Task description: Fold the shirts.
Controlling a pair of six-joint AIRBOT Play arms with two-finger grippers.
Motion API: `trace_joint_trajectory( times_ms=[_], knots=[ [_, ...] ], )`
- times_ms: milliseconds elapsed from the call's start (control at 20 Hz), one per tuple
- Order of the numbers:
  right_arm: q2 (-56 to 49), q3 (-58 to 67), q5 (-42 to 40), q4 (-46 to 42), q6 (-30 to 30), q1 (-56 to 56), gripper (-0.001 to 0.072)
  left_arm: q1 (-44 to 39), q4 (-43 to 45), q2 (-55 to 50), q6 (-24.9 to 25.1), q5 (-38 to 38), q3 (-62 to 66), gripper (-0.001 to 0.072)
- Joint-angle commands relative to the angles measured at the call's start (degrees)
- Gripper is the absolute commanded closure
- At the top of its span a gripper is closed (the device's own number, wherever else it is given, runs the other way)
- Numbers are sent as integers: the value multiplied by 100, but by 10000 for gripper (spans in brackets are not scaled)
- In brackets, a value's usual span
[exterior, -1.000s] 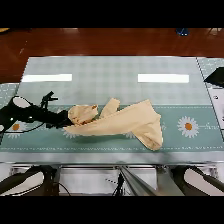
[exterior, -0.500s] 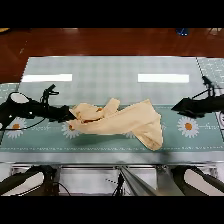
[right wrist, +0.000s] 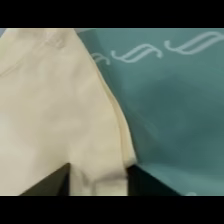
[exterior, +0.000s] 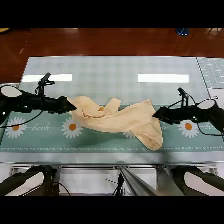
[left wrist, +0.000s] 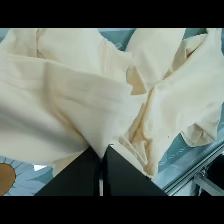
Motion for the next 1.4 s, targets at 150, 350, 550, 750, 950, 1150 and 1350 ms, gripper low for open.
trace_joint_trajectory(
  times_ms=[150, 350, 550, 750, 950, 1150, 1350],
  knots=[
    [153, 437, -498, 323, -120, 481, 690, 31, -153, 186, 33, -74, 673, 685],
    [1550, 2068, 168, 317, -264, -378, 690, 323, -151, 879, -33, -72, 2671, 685],
    [2804, 3617, 164, 317, 24, -999, 691, 713, -146, 1427, -393, -72, 5156, 685],
    [3606, 4513, 372, 260, 271, -994, 691, 752, -111, 1768, -708, -87, 6828, 685],
    [4092, 5327, 684, -525, 848, -994, 691, 750, 592, 2256, -1106, -520, 7372, 686],
    [4183, 6122, 1714, -1453, 1499, -994, 691, 750, 1071, 2719, -1609, -1692, 7375, 686],
    [4170, 6439, 2774, -2186, 1788, -994, 691, 750, 1228, 2828, -2236, -2905, 7372, 686]
  ],
)
